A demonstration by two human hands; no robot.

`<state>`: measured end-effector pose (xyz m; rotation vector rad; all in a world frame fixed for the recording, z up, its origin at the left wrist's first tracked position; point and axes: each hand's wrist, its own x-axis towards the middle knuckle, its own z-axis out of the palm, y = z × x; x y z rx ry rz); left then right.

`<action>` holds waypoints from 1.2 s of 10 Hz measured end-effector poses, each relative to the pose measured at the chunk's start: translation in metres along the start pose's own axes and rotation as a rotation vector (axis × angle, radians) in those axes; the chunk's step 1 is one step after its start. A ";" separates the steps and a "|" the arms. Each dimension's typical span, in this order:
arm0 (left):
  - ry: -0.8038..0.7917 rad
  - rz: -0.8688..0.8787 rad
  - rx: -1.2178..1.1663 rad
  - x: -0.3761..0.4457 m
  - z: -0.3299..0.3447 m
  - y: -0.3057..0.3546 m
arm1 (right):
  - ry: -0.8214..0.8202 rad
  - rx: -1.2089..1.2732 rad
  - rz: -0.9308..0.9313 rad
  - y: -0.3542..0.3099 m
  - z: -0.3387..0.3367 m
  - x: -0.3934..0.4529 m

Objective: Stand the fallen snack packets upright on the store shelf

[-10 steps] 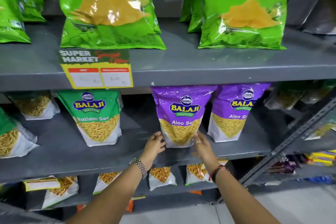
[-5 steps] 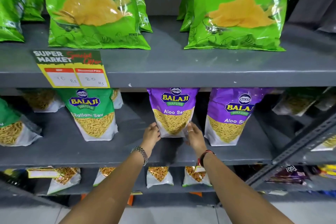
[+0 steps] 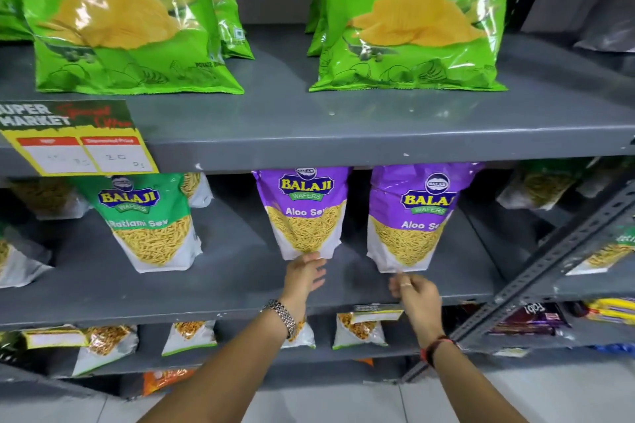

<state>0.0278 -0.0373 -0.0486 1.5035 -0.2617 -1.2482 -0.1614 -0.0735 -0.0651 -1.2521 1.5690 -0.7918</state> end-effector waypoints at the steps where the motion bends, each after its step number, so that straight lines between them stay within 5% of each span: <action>1: -0.134 0.022 0.083 -0.004 0.036 0.004 | 0.152 0.073 -0.004 0.013 -0.033 0.022; 4: -0.175 -0.004 0.243 0.009 0.098 0.000 | -0.031 0.153 0.095 -0.012 -0.043 0.075; 10: -0.241 0.027 0.254 0.014 0.170 -0.007 | -0.043 0.128 0.180 -0.006 -0.094 0.137; 11: -0.240 0.084 0.334 0.014 0.160 -0.017 | -0.009 0.093 0.110 -0.013 -0.095 0.120; 12: -0.075 0.335 0.460 0.010 0.135 -0.032 | 0.160 0.070 -0.041 -0.012 -0.100 0.092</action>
